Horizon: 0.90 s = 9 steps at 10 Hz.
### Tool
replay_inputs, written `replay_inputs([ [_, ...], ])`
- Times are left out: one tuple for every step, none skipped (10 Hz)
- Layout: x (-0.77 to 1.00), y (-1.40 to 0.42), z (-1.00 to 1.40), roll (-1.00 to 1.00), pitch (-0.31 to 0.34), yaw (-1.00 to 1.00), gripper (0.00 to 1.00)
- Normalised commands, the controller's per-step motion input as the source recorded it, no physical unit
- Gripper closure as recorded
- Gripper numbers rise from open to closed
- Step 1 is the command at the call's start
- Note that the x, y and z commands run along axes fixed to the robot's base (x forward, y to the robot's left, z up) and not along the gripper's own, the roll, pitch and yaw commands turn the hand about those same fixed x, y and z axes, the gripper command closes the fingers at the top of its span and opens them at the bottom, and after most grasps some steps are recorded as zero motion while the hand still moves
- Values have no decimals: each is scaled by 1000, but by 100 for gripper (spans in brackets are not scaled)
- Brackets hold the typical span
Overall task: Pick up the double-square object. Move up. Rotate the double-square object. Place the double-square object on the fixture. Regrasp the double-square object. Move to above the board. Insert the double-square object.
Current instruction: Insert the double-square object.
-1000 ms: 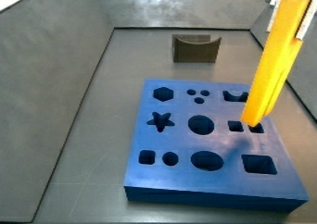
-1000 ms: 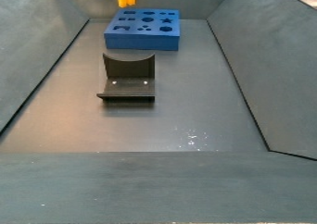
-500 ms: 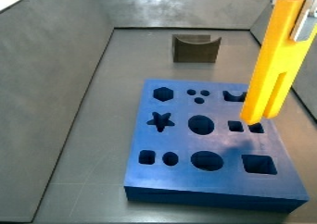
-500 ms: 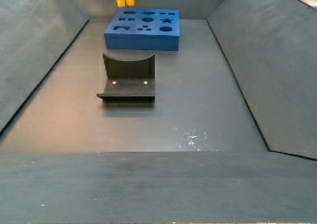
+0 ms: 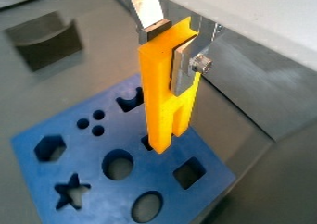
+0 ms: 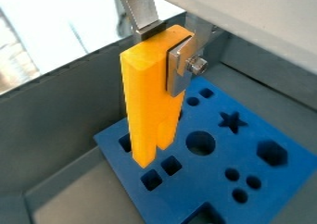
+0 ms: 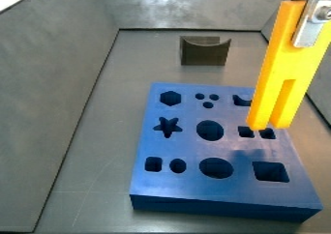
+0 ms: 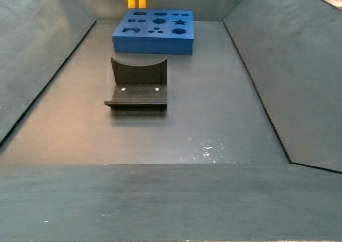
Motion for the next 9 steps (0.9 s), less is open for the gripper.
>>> replay_inputs([
  [0, 0, -23, 0, 0, -1000, 100],
  [200, 0, 0, 0, 0, -834, 100],
  [0, 0, 0, 0, -17, 0, 100],
  [0, 11, -109, 0, -36, 6, 100],
  [9, 0, -260, 26, -7, 23, 100],
  [0, 0, -309, 53, -19, 26, 100],
  [26, 0, -134, 0, 0, 0, 100],
  [317, 51, -149, 0, 0, 0, 100],
  [563, 134, -169, 0, 0, -54, 100],
])
